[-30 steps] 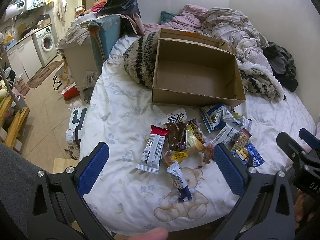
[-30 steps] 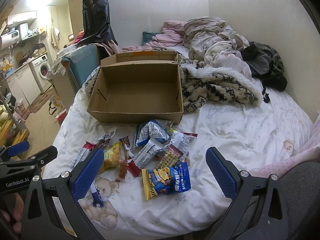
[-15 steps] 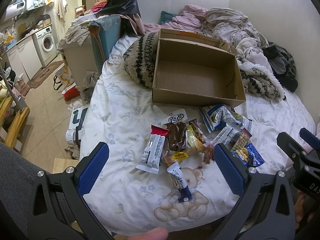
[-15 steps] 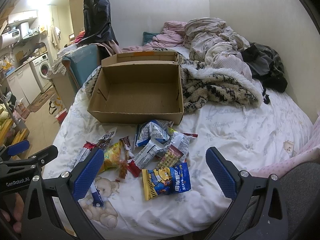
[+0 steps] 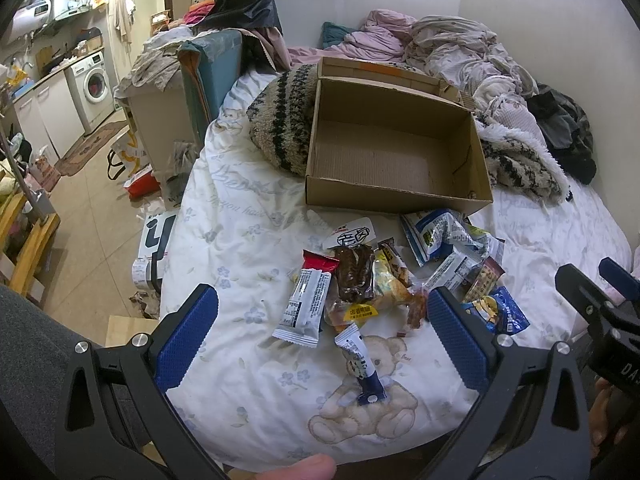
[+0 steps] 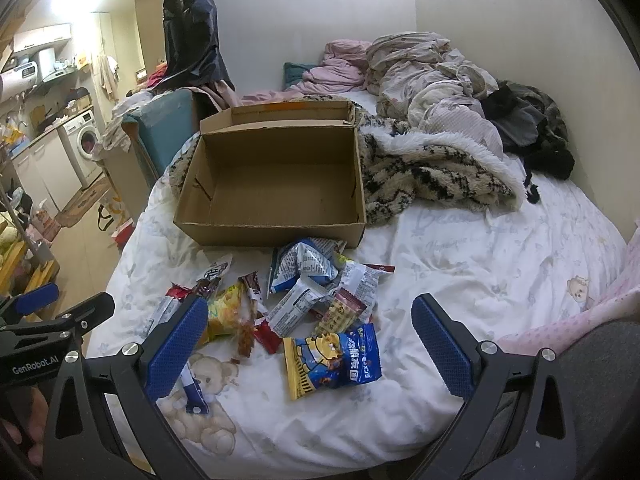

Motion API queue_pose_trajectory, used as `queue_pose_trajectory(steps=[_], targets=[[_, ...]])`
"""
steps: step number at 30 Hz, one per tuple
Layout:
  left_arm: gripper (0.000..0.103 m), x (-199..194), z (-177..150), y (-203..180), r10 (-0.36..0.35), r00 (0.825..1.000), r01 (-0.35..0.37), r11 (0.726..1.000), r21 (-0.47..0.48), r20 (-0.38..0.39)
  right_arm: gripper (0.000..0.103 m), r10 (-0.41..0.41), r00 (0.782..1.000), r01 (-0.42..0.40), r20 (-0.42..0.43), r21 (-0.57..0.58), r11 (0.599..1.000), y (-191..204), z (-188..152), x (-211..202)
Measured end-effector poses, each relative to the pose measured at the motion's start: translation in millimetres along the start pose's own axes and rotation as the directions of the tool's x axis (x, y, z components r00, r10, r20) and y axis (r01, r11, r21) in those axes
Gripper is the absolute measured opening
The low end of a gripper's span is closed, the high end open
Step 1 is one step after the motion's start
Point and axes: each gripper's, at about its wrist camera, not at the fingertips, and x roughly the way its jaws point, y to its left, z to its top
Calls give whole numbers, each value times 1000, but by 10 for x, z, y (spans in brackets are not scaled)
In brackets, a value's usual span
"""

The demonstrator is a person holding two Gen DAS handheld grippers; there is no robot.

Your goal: Organize snacks

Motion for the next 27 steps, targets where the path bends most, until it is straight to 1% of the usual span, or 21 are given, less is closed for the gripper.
queue_pose_trajectory(steps=[12, 17, 19, 23, 25, 27], targets=[[103, 6, 12, 21, 1, 1000, -1, 1000, 0, -5, 103, 2, 1000, -2, -5, -1, 1000, 3, -3, -2], [103, -6, 46, 19, -3, 1000, 3, 1000, -1, -14, 103, 23, 1000, -22, -22, 24, 999, -31, 26, 7], [103, 1, 78, 33, -1, 1000, 1, 1000, -6, -24, 103, 47, 998, -45, -39, 51, 998, -86, 56, 25], [103, 73, 175, 80, 14, 997, -15, 1000, -14, -70, 103, 112, 989, -97, -93, 151, 984, -283, 151, 111], [103, 113, 218, 110, 19, 996, -21, 1000, -21, -92, 103, 160, 976, -124, -144, 235, 964, -438, 204, 235], [103, 165, 256, 141, 28, 994, -31, 999, -27, -110, 103, 210, 956, -135, -203, 329, 935, -599, 212, 413]])
